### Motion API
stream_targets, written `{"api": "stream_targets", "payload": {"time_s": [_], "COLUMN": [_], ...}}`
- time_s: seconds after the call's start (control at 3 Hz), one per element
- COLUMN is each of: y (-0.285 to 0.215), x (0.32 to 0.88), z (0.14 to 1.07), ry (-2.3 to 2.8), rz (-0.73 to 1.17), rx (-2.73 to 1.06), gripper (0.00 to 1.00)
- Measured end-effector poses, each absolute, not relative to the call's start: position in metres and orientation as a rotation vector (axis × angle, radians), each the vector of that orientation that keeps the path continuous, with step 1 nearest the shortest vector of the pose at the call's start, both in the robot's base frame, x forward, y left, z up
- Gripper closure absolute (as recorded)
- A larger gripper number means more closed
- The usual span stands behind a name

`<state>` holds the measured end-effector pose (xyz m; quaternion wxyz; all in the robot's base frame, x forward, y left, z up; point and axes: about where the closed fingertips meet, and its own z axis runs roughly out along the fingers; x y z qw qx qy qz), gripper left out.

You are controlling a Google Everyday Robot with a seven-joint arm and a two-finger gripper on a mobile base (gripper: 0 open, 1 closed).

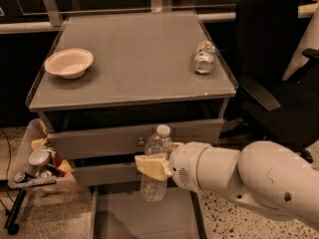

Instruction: Place water bottle into bottom drawer

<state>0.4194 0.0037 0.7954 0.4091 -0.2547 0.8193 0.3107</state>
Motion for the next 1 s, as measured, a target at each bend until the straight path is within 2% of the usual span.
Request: {"api": "stream_targets", "payload": {"time_s": [1.0], "y": [-0.002], "x": [0.450], "z": [0.671], "ry": [2.007], "rz": [0.691], "rx": [-0.615], "gripper": [1.00]}}
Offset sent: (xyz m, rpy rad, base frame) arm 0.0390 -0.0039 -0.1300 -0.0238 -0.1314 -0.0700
